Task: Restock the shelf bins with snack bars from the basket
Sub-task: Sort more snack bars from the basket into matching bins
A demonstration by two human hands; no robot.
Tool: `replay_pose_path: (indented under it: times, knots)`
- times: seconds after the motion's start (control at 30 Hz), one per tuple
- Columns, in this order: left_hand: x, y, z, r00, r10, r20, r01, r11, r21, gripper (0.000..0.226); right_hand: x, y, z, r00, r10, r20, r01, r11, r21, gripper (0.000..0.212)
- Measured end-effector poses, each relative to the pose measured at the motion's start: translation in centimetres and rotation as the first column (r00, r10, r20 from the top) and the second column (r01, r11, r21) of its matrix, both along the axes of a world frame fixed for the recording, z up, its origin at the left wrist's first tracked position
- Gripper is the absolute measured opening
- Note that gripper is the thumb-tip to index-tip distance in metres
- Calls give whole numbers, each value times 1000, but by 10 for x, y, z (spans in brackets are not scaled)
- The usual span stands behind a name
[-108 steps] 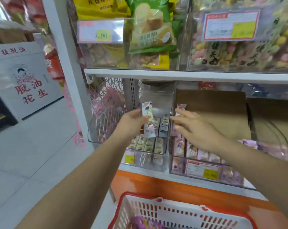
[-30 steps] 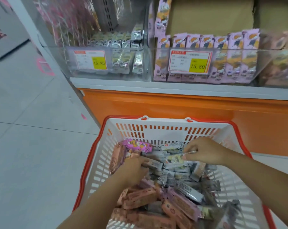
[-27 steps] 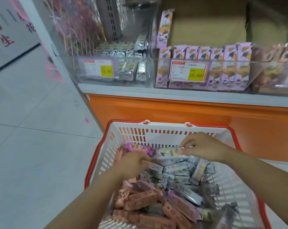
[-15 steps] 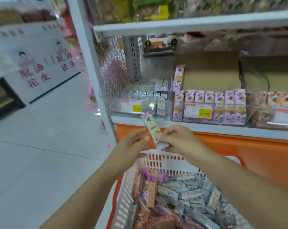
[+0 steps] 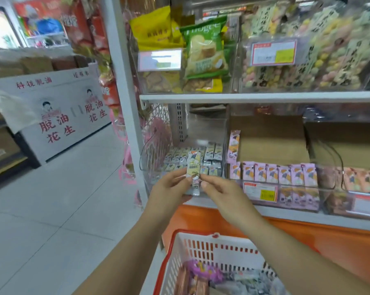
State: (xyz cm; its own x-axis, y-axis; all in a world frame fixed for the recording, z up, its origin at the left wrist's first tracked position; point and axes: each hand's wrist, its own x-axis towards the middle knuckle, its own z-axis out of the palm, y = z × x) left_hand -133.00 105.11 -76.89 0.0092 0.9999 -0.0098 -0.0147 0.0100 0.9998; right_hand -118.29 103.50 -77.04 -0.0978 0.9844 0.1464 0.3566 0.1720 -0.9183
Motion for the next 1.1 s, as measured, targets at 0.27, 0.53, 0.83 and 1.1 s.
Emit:
replay_pose_path:
  times: [0.27, 0.53, 0.83, 1.1]
  knots:
    - [13, 94, 16, 998, 70, 9, -68, 991, -117, 8, 54, 87, 4, 682, -195, 705, -97, 931, 351, 48]
    - [40, 211, -12, 849, 63, -525, -107, 993, -54, 30, 74, 137, -27, 762, -177, 623, -191, 858, 477, 46]
    - [71, 259, -40, 681, -93, -726, -71, 979, -192, 32, 77, 139, -28, 823, -131, 552, -211, 833, 512, 35]
    - [70, 255, -42, 578, -117, -808, 8, 990, -138, 40, 75, 138, -28, 831, -137, 539, -194, 837, 512, 34]
